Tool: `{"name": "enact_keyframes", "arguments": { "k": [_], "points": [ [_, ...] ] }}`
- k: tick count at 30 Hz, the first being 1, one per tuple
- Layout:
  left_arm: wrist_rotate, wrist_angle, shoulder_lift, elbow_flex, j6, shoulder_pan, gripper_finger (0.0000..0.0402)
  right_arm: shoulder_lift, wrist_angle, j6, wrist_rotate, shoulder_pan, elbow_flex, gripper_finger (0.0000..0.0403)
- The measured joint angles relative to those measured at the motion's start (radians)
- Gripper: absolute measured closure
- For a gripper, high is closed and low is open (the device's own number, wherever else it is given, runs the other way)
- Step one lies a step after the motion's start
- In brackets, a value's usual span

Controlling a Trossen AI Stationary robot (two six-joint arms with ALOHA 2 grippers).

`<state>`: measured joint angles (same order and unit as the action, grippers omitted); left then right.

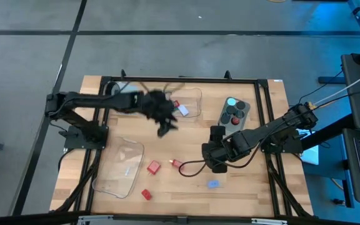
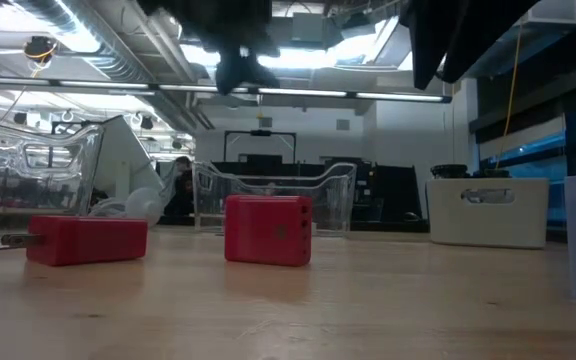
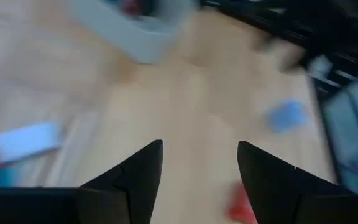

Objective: Pick & Place Office items
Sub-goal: Put the top right red USB adapter into the left clear bin

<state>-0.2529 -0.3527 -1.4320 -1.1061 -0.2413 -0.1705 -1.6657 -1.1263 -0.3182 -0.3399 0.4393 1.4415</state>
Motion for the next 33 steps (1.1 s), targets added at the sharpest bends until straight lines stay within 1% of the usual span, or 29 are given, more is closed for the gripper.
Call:
{"name": "enact_keyframes", "arguments": {
  "k": [3,6,11,12,17,21,24,27,33],
  "points": [
    [0.080,-0.005,0.010,0.000,-0.010,0.137,0.0196,0.000,0.001,0.014,-0.014,0.000,0.000,0.0138],
    [0.210,-0.005,0.005,0.000,0.025,0.262,0.0196,0.000,0.002,-0.017,-0.027,0.000,0.000,0.0138],
    [0.401,0.025,-0.046,0.000,0.114,0.415,0.0195,0.000,0.003,-0.074,-0.043,0.000,0.000,0.0138],
    [0.421,0.037,-0.056,0.000,0.125,0.438,0.0195,0.000,0.003,-0.087,-0.043,0.000,0.000,0.0138],
    [0.415,0.075,-0.133,0.000,0.127,0.521,0.0195,0.000,0.002,-0.185,-0.039,0.000,0.000,0.0138],
    [0.474,0.095,-0.200,0.000,0.169,0.555,0.0195,0.000,0.002,-0.263,-0.038,0.000,0.000,0.0138],
    [0.477,0.113,-0.251,0.000,0.211,0.563,0.0195,0.000,0.001,-0.283,-0.037,0.000,0.000,0.0138],
    [0.456,0.141,-0.301,0.000,0.221,0.563,0.0195,0.000,0.000,-0.304,-0.037,0.000,0.000,0.0138],
    [0.441,0.172,-0.375,0.000,0.273,0.534,0.0195,0.000,0.000,-0.311,-0.037,0.000,0.000,0.0138]
  ]
}}
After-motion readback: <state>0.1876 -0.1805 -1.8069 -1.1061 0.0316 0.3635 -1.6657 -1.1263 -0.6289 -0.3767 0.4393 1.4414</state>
